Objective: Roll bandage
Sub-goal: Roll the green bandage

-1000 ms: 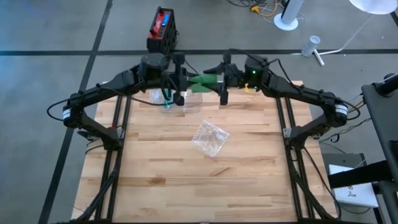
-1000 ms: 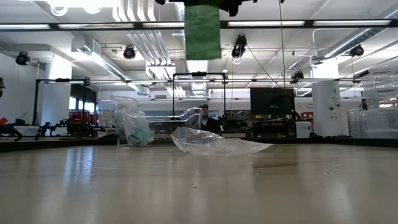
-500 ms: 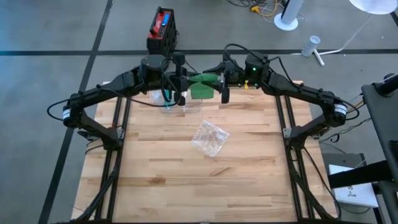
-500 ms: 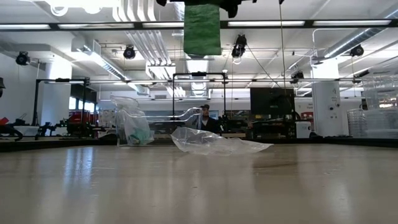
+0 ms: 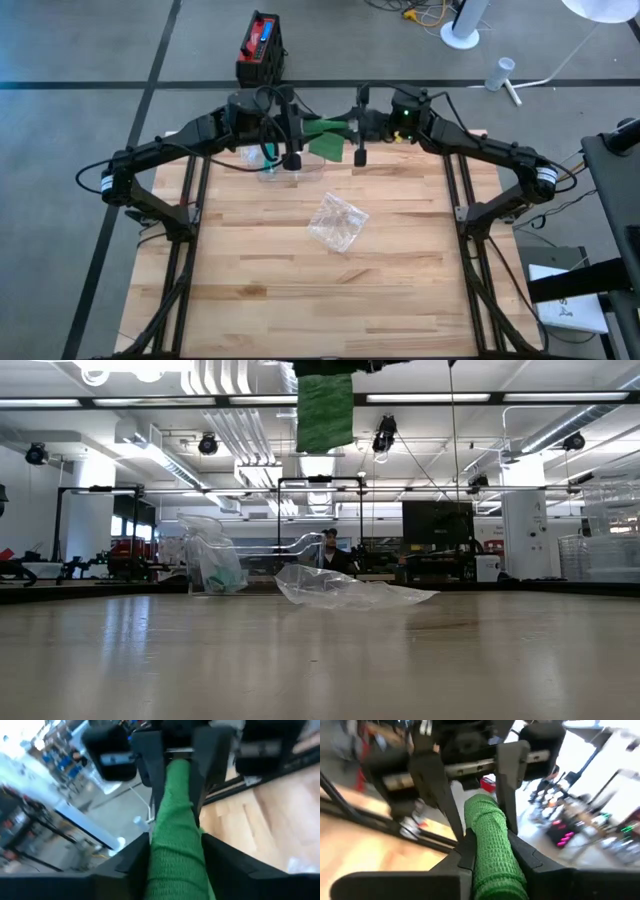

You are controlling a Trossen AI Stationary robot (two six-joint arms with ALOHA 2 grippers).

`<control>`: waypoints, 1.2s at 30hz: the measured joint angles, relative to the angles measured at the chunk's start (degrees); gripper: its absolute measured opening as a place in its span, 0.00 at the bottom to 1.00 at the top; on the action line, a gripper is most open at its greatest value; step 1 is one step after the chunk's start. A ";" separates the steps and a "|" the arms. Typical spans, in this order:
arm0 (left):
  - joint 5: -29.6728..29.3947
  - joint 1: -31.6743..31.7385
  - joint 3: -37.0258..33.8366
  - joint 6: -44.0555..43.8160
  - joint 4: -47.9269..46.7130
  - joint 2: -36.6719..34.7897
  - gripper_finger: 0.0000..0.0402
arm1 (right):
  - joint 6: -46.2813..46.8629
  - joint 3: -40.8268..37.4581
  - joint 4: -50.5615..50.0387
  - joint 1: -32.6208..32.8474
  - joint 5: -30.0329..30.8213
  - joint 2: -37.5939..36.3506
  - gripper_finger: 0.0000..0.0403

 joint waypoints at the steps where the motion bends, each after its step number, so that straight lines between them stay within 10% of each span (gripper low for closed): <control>1: -0.01 0.00 0.00 -2.17 -0.03 0.00 0.43 | -3.26 -0.06 -0.04 0.24 1.30 0.01 0.13; 14: 0.39 2.99 0.00 -6.23 -2.61 0.07 0.58 | -23.68 -1.32 1.06 3.56 4.21 -0.06 0.13; 27: 2.93 3.58 -0.07 -0.25 -3.83 0.11 0.18 | -24.03 -5.02 5.21 3.89 8.42 -0.56 0.13; 36: 2.54 3.96 -0.09 1.17 -2.75 0.07 0.11 | 0.35 -4.51 5.99 3.56 9.09 -0.56 0.48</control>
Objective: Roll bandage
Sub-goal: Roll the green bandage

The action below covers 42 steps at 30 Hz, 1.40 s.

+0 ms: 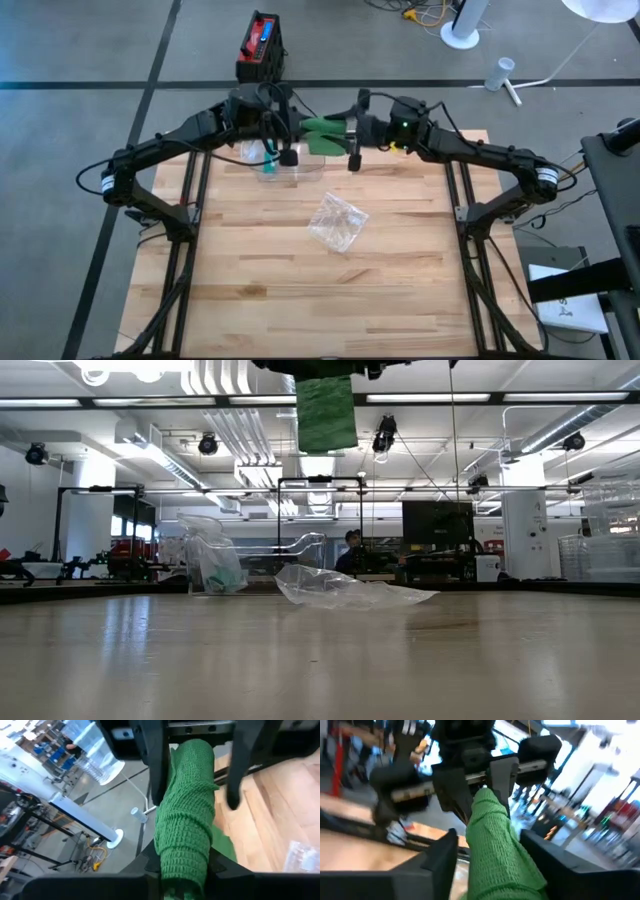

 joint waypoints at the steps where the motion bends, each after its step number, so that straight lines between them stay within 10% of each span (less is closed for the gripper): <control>1: -0.46 0.00 -0.07 0.19 0.53 0.00 0.11 | 3.23 0.34 -0.25 -0.30 -0.36 0.00 0.52; 10: -1.75 -0.20 -4.14 0.65 8.85 -0.22 0.11 | 25.27 2.33 -4.75 -7.75 -10.73 -0.02 0.66; 26: -7.15 -0.58 -13.25 2.80 27.69 0.40 0.11 | 29.30 2.92 -4.12 -9.42 -16.03 0.17 0.61; 42: -7.22 -0.59 -13.16 0.91 32.22 2.23 0.12 | 30.29 3.18 -4.80 -9.48 -15.73 0.37 0.26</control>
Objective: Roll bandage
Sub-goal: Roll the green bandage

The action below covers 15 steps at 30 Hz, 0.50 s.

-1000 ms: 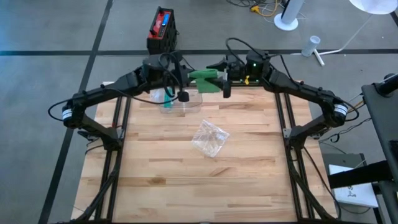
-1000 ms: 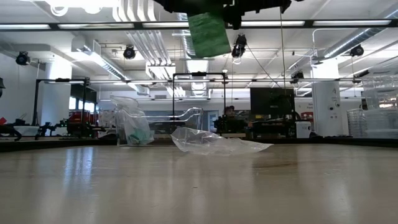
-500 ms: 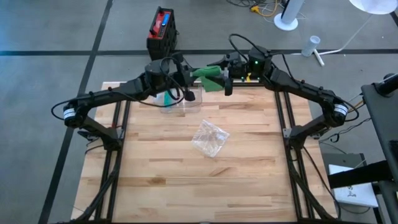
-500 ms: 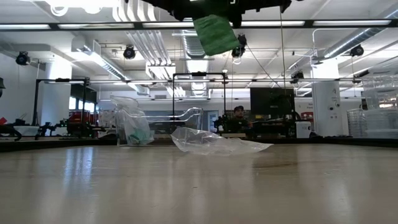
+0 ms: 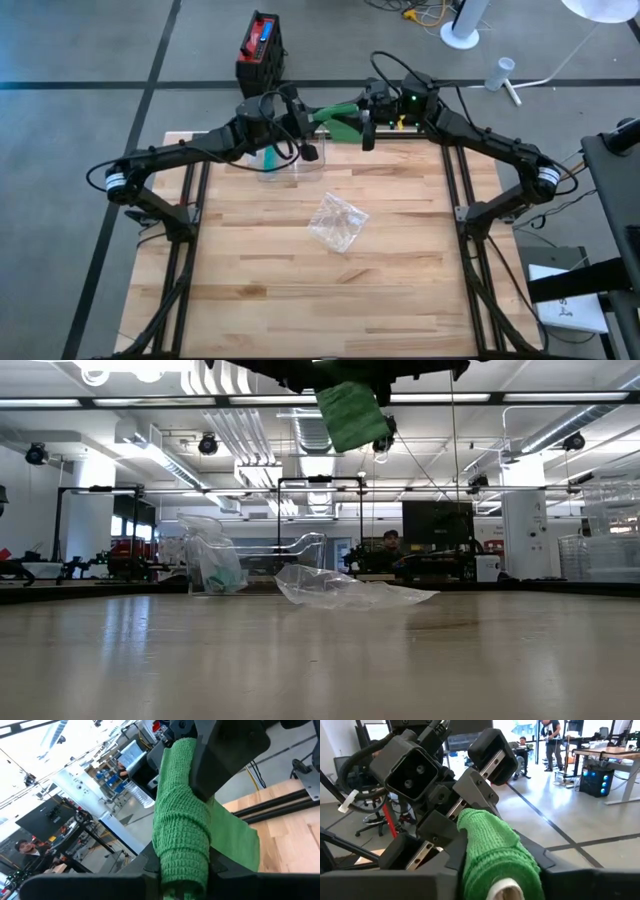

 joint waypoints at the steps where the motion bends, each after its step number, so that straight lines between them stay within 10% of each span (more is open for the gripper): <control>1: 0.00 0.00 0.00 -0.15 0.04 0.02 0.12 | -0.03 0.00 -0.03 0.00 -0.02 0.00 0.25; 15: 0.49 1.63 0.15 -9.12 -7.42 -1.83 0.43 | -5.86 -0.03 2.76 -0.44 -8.62 -2.68 0.16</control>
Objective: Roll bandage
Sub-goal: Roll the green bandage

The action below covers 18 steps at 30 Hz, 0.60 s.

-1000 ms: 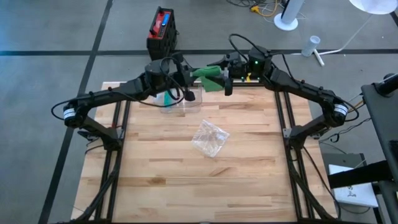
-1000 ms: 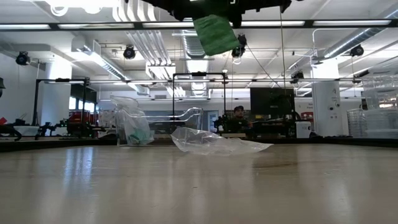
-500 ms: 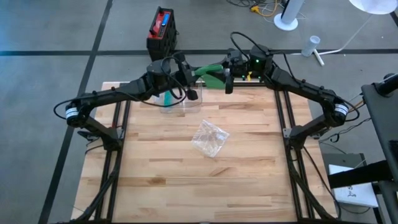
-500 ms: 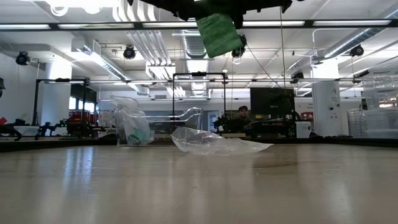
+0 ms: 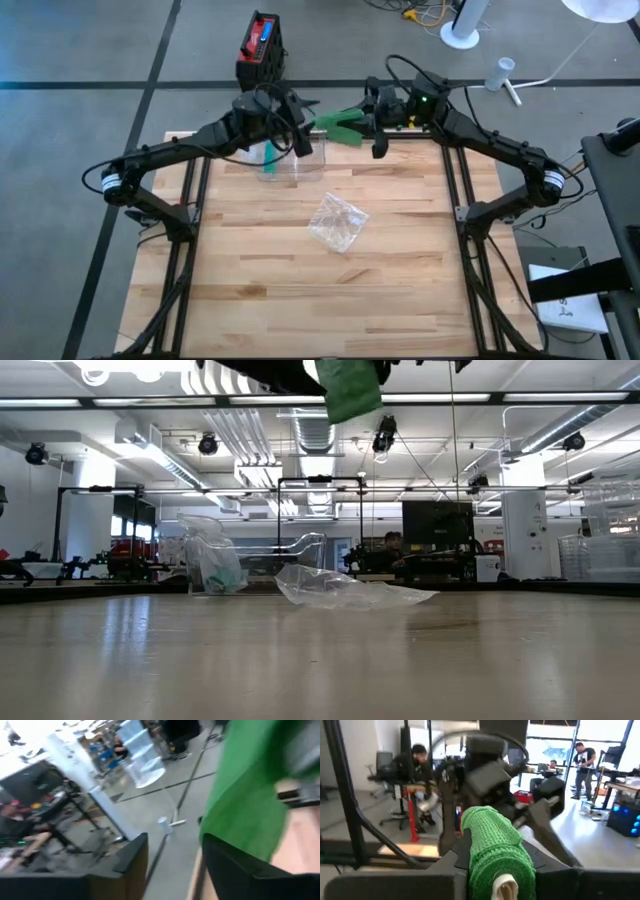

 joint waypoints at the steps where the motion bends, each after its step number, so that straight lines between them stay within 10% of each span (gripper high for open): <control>1: 0.66 0.07 0.00 -0.92 -0.24 -0.08 0.46 | -1.08 -0.04 -0.21 -0.04 -0.48 -0.03 0.16; 10: 13.57 0.68 0.81 -9.61 -2.93 -1.66 0.67 | -16.54 -0.17 -1.11 0.12 3.62 -0.64 0.16; 18: 11.63 0.73 8.99 -6.19 -13.74 -2.24 0.77 | -28.75 -0.55 -0.57 0.97 3.80 -0.53 0.16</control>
